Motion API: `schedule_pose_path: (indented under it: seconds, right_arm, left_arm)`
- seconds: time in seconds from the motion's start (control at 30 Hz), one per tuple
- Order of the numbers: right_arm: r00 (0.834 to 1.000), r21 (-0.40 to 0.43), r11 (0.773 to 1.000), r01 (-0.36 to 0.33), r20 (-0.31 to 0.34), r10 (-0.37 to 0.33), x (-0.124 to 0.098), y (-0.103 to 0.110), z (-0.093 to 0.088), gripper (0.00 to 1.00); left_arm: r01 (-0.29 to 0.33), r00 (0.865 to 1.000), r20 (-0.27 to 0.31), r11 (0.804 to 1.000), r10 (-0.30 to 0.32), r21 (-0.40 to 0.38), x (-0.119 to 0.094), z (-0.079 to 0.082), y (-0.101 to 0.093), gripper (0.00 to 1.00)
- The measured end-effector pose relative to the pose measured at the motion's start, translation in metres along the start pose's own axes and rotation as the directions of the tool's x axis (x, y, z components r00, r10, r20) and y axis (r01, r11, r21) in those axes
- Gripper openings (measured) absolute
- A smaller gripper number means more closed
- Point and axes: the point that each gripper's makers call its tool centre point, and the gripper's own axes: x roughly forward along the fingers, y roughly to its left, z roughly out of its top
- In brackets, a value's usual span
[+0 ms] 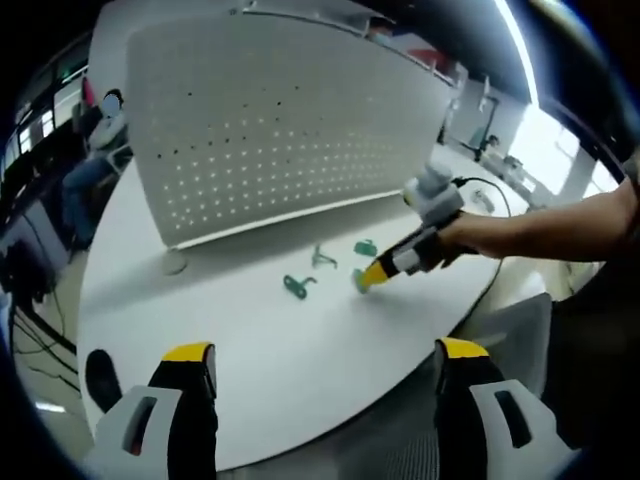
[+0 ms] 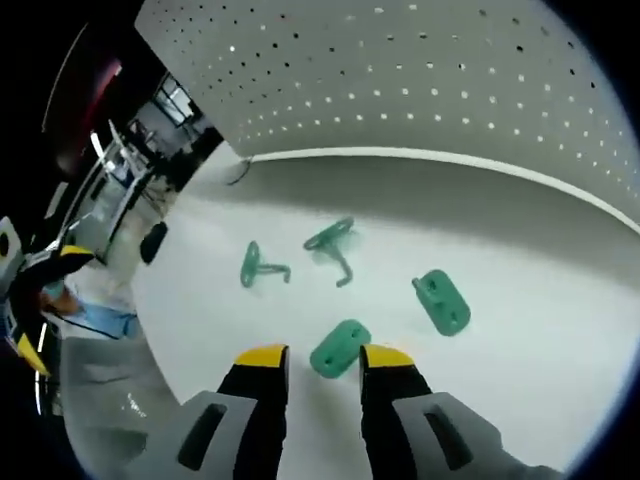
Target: Insert the hook assembly into the mounting plate slot until the hook locks in place.
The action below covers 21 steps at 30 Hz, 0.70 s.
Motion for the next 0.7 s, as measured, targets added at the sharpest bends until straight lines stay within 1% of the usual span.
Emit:
schedule_pose_path:
  seconds: [0.03, 0.1, 0.2, 0.23, 0.3, 0.33, 0.4, 0.47, 0.53, 0.63, 0.7]
  right_arm:
    - [1.000, 0.007, 1.000, -0.011, 0.012, 0.011, 0.001, 0.000, 0.003, 0.26]
    - [1.000, 0.024, 1.000, -0.006, -0.005, 0.006, 0.003, -0.002, 0.002, 0.25]
    - [1.000, 0.029, 1.000, 0.006, -0.005, -0.005, 0.003, -0.005, 0.005, 0.20]
    - [1.000, 0.030, 1.000, 0.009, -0.010, -0.009, 0.003, -0.006, 0.005, 0.18]
    - [0.999, 0.031, 0.999, 0.020, -0.041, -0.018, 0.003, -0.008, 0.001, 0.14]
    - [0.998, 0.024, 0.999, 0.022, -0.054, -0.021, 0.003, -0.009, -0.001, 0.11]
    - [0.998, 0.037, 0.999, 0.022, -0.056, -0.020, 0.004, -0.010, -0.003, 0.06]
    - [0.999, 0.054, 0.998, 0.032, -0.043, -0.029, 0.004, -0.014, 0.000, 0.06]
    - [0.998, 0.062, 0.998, 0.031, -0.057, -0.027, 0.005, -0.013, -0.003, 0.04]
    - [0.997, 0.046, 0.998, 0.033, -0.068, -0.030, 0.006, -0.014, -0.005, 0.01]
    - [0.997, 0.042, 0.999, 0.035, -0.069, -0.032, 0.006, -0.014, -0.005, 0.01]
  left_arm:
    - [0.000, 1.000, 0.000, 1.000, 0.000, -0.001, 0.000, 0.000, 0.000, 0.92]
    - [0.001, 1.000, 0.001, 1.000, -0.001, 0.000, 0.001, 0.000, 0.000, 0.92]
    - [-0.002, 1.000, 0.001, 1.000, 0.002, -0.002, 0.001, 0.000, 0.001, 0.92]
    - [-0.004, 1.000, 0.002, 1.000, 0.004, -0.002, 0.001, 0.000, 0.002, 0.92]
    - [-0.006, 1.000, 0.006, 1.000, 0.006, -0.005, 0.000, 0.001, 0.003, 0.92]
    - [-0.007, 1.000, 0.008, 1.000, 0.007, -0.006, -0.001, 0.001, 0.003, 0.92]
    - [-0.010, 1.000, 0.007, 1.000, 0.010, -0.004, -0.001, 0.001, 0.004, 0.91]
    - [-0.012, 1.000, 0.007, 1.000, 0.012, -0.004, -0.002, 0.000, 0.005, 0.91]
    - [-0.012, 1.000, 0.006, 1.000, 0.012, -0.003, -0.003, 0.000, 0.005, 0.91]
    - [-0.012, 1.000, 0.000, 1.000, 0.012, -0.003, -0.003, -0.002, 0.005, 0.91]
    - [-0.014, 1.000, -0.002, 1.000, 0.014, -0.001, -0.003, -0.003, 0.006, 0.91]
